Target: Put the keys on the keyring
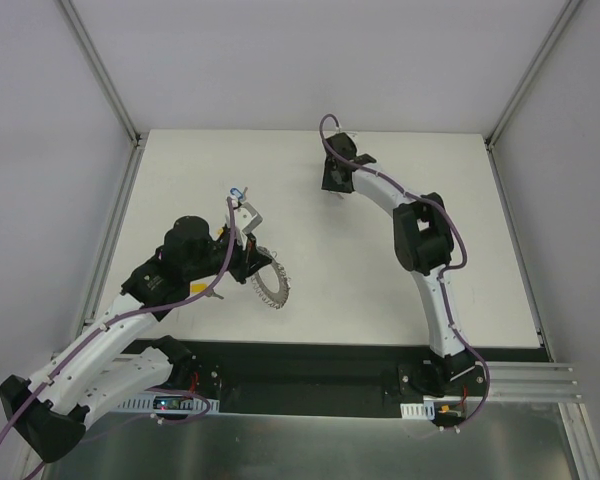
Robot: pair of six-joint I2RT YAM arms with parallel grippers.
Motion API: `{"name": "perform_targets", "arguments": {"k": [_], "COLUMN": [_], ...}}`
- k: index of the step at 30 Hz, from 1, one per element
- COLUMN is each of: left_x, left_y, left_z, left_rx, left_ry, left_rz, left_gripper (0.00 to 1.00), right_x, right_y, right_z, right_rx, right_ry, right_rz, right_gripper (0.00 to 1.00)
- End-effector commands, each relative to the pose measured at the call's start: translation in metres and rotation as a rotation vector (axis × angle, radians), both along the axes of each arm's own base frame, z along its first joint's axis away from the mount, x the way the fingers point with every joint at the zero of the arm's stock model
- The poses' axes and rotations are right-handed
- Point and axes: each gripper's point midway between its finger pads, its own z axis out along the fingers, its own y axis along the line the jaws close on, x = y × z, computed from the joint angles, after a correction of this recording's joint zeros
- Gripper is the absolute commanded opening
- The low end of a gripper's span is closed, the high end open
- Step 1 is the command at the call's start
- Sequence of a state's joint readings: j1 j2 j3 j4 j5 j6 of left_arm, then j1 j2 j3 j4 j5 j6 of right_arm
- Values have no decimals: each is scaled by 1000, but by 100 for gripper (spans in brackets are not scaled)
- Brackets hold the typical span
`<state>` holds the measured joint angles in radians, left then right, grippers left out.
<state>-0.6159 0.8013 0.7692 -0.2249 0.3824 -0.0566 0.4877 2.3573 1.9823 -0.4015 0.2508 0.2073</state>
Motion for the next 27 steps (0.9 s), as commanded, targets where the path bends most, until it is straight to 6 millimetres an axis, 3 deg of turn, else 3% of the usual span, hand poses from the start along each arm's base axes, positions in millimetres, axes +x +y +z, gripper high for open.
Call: {"name": "perform_targets", "arguments": {"k": [1,13,22,26,27], "left_x": [2,-1,-1,-2,-2], "left_y": [1,3,3,3,3], "left_z": [17,15,17,18,18], "left_rx": [-41,-45,-47,-50,-50], "left_ry": [-53,-39,-41,-44,-43], "left_rz": [21,30,32,27,26], "left_gripper": [0,0,0,0,0], "right_x": [16,26,18,9,2], "right_y": [6,11,0,-5,-7], "right_z": [14,6,0,0,-8], "right_rx": [35,107,116,107,97], "right_ry": [-59,-46,-5,-1,16], "right_rz": [-30,-77,-122,-113,-107], "right_gripper": [40,33,19,6,3]}}
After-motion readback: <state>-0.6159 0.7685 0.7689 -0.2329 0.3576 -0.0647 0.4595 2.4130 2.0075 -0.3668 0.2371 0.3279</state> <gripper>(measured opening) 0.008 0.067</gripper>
